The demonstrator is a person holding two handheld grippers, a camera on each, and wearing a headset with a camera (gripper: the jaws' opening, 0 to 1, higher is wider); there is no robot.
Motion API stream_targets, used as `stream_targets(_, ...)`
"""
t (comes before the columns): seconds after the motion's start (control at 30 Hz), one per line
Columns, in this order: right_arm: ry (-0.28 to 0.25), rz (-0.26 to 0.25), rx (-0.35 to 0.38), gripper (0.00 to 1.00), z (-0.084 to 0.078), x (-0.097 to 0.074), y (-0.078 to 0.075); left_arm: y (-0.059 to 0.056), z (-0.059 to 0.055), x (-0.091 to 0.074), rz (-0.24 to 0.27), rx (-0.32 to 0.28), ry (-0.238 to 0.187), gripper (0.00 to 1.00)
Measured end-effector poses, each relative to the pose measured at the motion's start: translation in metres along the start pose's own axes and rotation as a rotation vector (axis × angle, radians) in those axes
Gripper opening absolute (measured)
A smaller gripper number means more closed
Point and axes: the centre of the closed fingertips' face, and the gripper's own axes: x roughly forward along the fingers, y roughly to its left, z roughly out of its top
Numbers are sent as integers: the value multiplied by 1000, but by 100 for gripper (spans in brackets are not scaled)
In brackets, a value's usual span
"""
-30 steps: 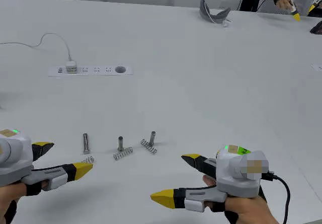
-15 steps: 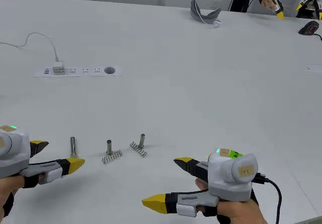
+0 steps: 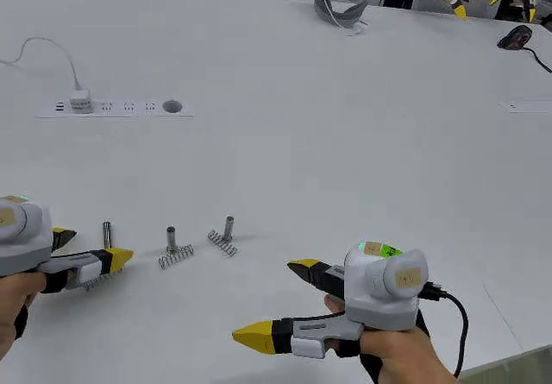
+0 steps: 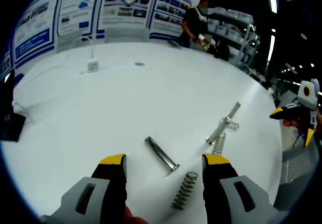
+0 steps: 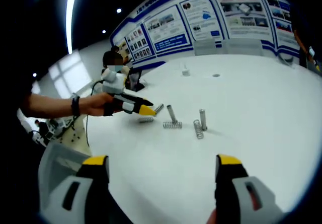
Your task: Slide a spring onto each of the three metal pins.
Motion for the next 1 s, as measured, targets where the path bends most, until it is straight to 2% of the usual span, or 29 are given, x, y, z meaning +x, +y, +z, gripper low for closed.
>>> stream_targets(0.1,1,-3,4,89,-2,-1,-1,1,2,5,9,3,-13,57)
stream_targets(0.37,21,-8,0,89,-7,-2,-1,3,6,17,46,50,-14,43)
stream_targets(0.47,17,-10,2,89,-6,-3,-1,8,5,18,83,78,-4,35)
stream_targets(0.5,16,-10,4,89,-6,-3,-1,14,6,18,120,78,-8,30)
stream_targets(0.57,17,-11,11,88,-6,-3,-2,13,7,18,113,82,-7,26)
stream_targets(0.7,14,-12,13,88,-4,-3,-2,17,5,16,128,137,13,19)
stream_targets(0.9,16,-9,14,88,-5,-2,-2,23,6,12,134,179,23,12)
stream_targets(1.0,17,-6,15,88,-5,-1,0,25,6,10,150,246,43,11)
